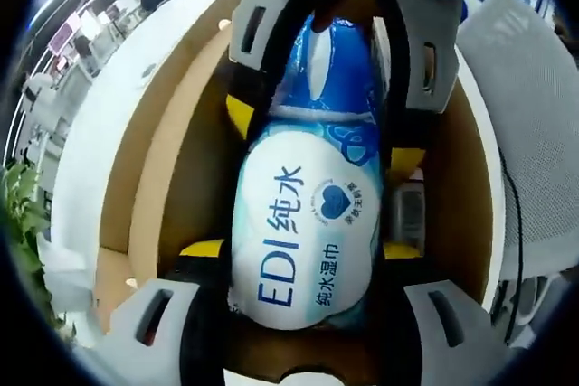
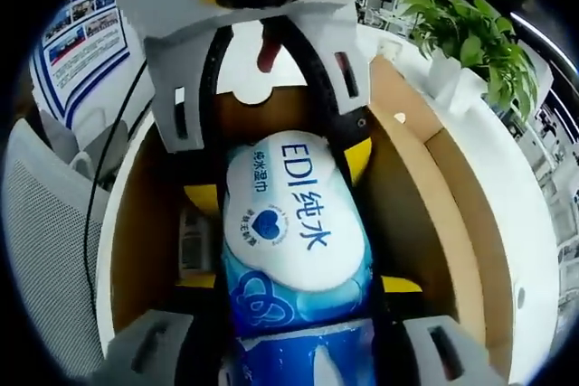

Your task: Operate the shoe box by opening the lid, removing the specified soft item, and placing it in the target area until the item is outside and the box remains undamaged.

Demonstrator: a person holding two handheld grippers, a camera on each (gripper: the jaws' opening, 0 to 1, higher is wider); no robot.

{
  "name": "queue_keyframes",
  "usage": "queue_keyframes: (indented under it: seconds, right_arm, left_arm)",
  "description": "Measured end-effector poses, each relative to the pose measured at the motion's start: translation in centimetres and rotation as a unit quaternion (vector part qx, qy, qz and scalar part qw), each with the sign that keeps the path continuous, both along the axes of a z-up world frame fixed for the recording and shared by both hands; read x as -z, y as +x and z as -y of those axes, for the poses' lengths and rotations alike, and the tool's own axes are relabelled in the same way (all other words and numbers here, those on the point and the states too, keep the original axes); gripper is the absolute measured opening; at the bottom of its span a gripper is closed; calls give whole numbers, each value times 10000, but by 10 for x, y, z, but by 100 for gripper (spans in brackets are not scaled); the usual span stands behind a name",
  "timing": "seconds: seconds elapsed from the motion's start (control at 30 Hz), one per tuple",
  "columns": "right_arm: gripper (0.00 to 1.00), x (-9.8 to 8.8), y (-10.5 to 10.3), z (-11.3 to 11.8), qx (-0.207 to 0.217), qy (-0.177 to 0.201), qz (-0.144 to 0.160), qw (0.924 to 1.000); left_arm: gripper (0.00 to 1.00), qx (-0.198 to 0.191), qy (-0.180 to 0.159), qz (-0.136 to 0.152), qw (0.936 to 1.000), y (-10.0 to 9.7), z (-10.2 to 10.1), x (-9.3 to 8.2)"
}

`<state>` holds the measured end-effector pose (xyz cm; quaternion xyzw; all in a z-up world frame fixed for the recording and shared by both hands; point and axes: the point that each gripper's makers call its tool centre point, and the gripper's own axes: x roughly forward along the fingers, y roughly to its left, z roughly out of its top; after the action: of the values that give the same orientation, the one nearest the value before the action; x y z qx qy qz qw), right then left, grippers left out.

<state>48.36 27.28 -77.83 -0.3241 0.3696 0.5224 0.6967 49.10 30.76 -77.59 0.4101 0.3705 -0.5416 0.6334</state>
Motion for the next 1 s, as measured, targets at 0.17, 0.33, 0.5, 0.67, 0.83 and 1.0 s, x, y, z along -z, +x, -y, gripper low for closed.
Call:
queue_keyframes:
  seconds: [0.17, 0.33, 0.5, 0.67, 0.83, 1.0]
  right_arm:
    - [64, 3, 2, -2, 62, 69, -89, 9999]
    - [64, 8, 2, -4, -59, 47, -98, 9999]
    - [65, 11, 2, -5, -175, -32, -33, 9998]
    - [65, 15, 2, -6, -208, -191, 54, 9996]
    - [65, 16, 2, -7, -269, -146, 52, 9995]
    - [66, 16, 1, -8, -380, -122, 11, 9992]
  left_arm:
    - [65, 163, -31, 81, 9998, 2, -1, 3]
    - [66, 261, -38, 50, 9996, 2, 0, 7]
    - [68, 361, -168, -42, 9992, -2, 3, 11]
    - [68, 374, -114, -70, 9992, -1, 4, 12]
    - [68, 366, -115, -100, 9992, -1, 3, 12]
    - [68, 389, -138, -135, 9991, -2, 4, 13]
